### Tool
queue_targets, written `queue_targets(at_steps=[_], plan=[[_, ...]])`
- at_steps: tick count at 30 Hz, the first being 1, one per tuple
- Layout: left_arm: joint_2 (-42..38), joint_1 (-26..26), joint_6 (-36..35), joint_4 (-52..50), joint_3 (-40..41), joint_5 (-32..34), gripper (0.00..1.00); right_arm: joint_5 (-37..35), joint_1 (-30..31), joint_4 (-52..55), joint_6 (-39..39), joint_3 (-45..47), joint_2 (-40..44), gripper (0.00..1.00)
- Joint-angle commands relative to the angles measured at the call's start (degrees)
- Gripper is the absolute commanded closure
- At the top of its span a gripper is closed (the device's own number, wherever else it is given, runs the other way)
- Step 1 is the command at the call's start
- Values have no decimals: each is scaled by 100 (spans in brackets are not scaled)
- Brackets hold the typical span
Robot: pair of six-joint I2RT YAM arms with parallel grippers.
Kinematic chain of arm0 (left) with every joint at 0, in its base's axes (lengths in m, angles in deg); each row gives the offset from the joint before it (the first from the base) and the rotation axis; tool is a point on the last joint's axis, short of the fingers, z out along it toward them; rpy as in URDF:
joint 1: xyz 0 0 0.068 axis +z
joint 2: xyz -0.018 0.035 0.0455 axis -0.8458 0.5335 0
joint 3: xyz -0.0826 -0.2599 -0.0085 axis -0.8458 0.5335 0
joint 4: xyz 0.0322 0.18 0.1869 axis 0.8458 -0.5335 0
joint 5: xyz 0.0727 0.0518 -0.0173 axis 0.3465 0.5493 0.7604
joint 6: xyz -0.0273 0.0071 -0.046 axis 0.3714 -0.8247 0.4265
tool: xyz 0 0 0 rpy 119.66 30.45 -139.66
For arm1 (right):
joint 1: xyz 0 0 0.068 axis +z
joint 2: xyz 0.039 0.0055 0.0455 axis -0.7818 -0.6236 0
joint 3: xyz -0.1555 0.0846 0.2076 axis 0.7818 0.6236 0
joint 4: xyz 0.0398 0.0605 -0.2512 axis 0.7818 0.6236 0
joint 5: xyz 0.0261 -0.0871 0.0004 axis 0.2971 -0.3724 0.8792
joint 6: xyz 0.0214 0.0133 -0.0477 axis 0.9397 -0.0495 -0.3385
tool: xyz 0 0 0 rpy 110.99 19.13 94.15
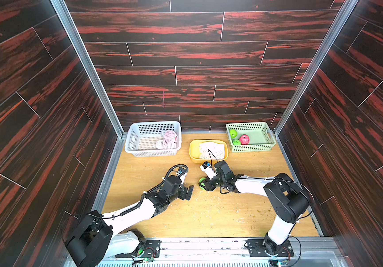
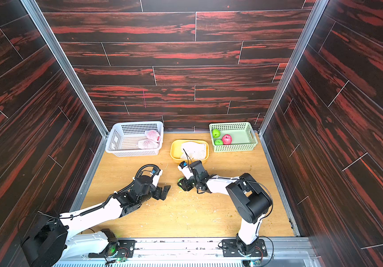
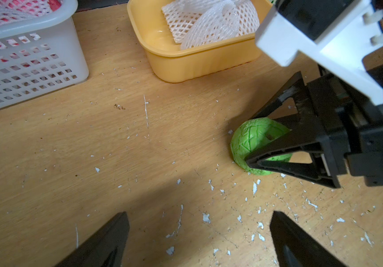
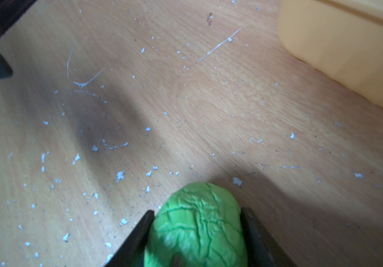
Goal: Remove foam nets from apples
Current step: Pick up the apple from the center of the board, then place the apple in the basket.
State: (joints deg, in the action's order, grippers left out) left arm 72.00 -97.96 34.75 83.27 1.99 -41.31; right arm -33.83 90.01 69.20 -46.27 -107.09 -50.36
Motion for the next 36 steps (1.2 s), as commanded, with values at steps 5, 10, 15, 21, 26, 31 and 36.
queue_targets(at_steps=[5, 10, 15, 21, 26, 31, 36], plan=[[-375, -20, -129, 588, 6, -46, 0, 192, 29, -114, 141, 76, 361, 68], [-572, -4, -370, 1582, 38, -9, 0, 638, -170, -144, 479, -345, 877, 70], [-157, 22, -533, 2440, -456, -391, 0, 1244, -852, -79, 921, -1054, 1028, 75], [1307, 92, -620, 1750, -2281, -854, 0, 951, -2294, 220, 1299, -1955, 733, 77], [2457, 66, -793, 1262, -3755, -1537, 0, -73, -3381, 1033, 1049, -2921, 75, 79], [3312, 49, -513, 1097, -4670, -1855, 0, 44, -4114, 1533, 961, -4184, -1079, 79], [3712, 48, -393, 1084, -5008, -1951, 0, 433, -4263, 2288, 778, -5946, -2521, 78]])
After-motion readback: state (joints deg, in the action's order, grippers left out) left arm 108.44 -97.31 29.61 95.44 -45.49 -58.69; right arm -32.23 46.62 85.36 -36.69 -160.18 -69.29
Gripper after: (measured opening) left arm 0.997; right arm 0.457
